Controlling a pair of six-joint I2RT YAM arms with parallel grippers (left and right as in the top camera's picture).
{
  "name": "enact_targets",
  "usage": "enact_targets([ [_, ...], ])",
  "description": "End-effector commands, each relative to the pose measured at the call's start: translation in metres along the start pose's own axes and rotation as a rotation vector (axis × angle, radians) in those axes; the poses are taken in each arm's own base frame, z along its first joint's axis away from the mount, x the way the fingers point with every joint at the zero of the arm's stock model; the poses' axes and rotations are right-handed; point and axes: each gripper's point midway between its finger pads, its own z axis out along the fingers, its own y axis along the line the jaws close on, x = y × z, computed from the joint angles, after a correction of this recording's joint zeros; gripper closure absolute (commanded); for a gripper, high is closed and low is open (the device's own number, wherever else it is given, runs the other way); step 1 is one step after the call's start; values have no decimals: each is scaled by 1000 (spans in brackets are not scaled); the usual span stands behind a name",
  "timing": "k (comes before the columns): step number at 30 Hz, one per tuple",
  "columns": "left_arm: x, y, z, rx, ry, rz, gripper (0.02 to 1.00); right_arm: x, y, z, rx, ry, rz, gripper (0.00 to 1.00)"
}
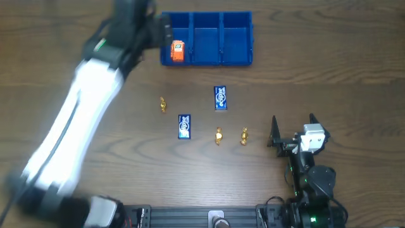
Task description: Sort Candies Into Trays
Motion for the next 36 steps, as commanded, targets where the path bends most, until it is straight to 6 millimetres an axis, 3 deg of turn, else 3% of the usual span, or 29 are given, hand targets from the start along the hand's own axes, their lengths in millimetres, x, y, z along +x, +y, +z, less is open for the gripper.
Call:
enact_targets([
  [1,34,47,-76,7,-197,-29,36,1,-1,0,1,2,-15,3],
  [6,88,83,-117,45,-354,-5,18,1,-1,0,1,2,-15,5],
  [11,134,110,-133,58,-502,-8,20,1,-1,0,1,2,-15,3],
  [20,194,127,-104,71,-537,-9,20,1,-1,0,1,2,-15,3],
  [24,220,134,-87,44,-442,-14,20,1,-1,0,1,2,-15,3],
  [36,224,136,-85,36,-424,-16,20,1,-1,0,1,2,-15,3],
])
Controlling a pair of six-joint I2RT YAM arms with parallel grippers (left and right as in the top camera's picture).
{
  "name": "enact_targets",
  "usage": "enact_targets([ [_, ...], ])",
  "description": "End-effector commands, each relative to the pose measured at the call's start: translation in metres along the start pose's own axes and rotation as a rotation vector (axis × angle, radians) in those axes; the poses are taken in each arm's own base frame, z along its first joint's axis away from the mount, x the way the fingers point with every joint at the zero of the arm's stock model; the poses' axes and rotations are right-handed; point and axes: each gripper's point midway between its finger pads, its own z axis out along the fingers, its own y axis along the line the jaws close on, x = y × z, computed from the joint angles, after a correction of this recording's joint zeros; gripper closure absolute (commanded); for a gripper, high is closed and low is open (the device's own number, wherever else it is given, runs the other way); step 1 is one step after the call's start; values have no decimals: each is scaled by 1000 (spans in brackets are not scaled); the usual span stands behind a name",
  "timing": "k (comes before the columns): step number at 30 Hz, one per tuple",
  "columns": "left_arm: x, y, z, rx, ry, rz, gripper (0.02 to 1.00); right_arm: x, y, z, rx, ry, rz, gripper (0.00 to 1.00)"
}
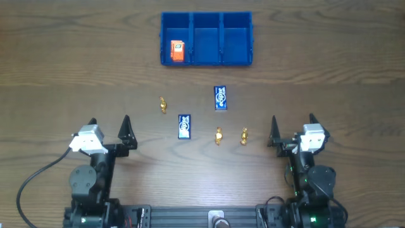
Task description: Sort Candies Into Trays
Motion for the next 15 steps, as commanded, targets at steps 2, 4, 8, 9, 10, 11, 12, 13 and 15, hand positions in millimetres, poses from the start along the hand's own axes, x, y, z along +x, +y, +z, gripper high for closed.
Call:
enact_targets([
  [2,15,4,0,-8,48,20,23,1,-1,0,3,2,-12,3],
  [4,15,4,0,-8,48,20,20,1,-1,0,3,2,-12,3],
  [8,15,4,0,-8,48,20,23,1,1,0,-10,2,-4,3],
  [9,15,4,0,-8,48,20,20,2,2,0,-13,5,-4,3],
  [10,15,4,0,-8,48,20,20,2,2,0,-13,5,-4,3],
  [11,15,4,0,-8,48,20,20,2,2,0,-13,5,-4,3],
  [12,15,4,0,-8,48,20,20,2,2,0,-13,5,-4,3],
  [13,15,4,0,-8,48,20,23,2,2,0,-12,4,-4,3],
  [15,15,4,0,-8,48,20,20,-11,-3,0,18,-49,-2,3],
])
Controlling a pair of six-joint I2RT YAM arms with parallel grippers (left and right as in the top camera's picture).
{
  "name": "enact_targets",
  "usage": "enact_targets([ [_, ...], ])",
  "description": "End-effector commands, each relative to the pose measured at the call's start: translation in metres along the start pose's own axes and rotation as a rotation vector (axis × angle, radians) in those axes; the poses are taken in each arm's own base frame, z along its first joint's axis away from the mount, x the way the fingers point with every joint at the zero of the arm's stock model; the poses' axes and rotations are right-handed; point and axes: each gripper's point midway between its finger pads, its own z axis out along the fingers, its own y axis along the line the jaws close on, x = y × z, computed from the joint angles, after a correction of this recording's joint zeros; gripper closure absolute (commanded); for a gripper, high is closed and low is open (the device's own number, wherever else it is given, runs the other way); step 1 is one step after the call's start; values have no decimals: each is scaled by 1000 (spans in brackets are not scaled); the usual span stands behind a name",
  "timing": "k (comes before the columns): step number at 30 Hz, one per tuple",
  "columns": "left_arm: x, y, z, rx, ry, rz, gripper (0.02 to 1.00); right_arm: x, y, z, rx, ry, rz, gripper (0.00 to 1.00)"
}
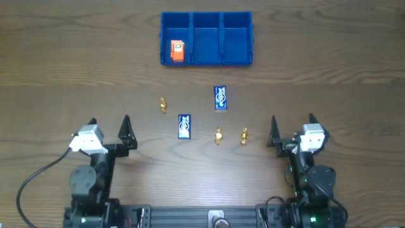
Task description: Sort Candies Into Trays
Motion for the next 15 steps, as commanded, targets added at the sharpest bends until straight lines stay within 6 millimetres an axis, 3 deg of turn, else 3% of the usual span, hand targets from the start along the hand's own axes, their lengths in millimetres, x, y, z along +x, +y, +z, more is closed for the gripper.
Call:
enact_targets([
  [1,15,4,0,-8,48,20,20,-17,-3,-1,16,-72,19,3],
  [6,15,4,0,-7,48,20,20,-50,10,2,-57,-2,205,3],
  [12,15,4,0,-7,48,20,20,-81,60,30,-319,262,236,3],
  [15,15,4,0,-7,48,20,20,-77,92,55,-421,440,275,3],
])
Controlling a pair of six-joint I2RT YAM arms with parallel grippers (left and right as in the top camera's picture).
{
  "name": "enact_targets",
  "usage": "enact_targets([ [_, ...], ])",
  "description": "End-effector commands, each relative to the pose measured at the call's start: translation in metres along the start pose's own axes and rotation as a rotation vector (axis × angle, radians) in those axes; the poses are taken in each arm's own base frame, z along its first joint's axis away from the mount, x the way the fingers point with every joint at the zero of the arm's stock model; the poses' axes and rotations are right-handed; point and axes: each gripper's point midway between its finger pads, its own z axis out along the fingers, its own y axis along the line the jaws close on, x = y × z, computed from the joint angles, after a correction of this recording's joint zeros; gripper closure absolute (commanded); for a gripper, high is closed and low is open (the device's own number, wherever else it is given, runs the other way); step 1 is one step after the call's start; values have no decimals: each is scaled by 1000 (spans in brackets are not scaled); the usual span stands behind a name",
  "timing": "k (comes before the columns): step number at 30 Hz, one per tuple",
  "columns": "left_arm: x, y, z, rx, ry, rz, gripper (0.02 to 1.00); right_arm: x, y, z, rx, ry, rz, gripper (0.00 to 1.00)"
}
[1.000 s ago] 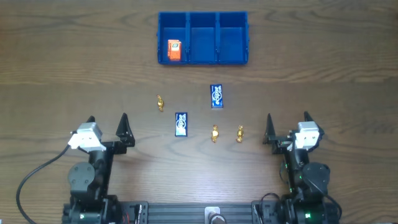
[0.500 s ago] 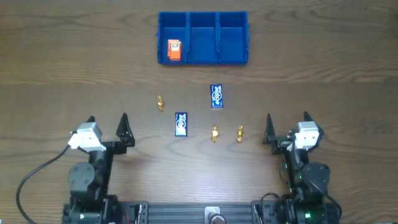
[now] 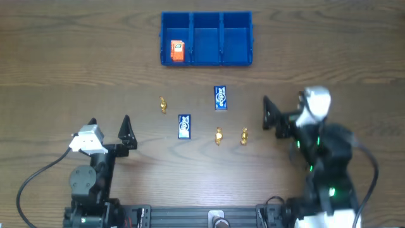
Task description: Sort Candies Into Trays
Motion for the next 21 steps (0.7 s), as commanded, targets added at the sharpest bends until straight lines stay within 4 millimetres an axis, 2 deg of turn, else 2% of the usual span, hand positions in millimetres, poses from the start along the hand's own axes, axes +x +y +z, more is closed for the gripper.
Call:
enact_targets([
  [1,16,4,1,-8,50,20,20,10,59,48,-234,293,78,3],
  [6,16,4,1,-8,50,20,23,60,116,94,-219,590,46,5],
  [9,16,4,1,-8,50,20,23,98,153,111,-181,764,13,3],
  [12,16,4,1,-8,50,20,20,127,179,120,-138,870,15,3],
  [15,16,4,1,-8,50,20,20,157,195,129,-39,935,22,3],
  [21,16,4,1,-8,50,20,20,198,201,136,160,990,30,3],
])
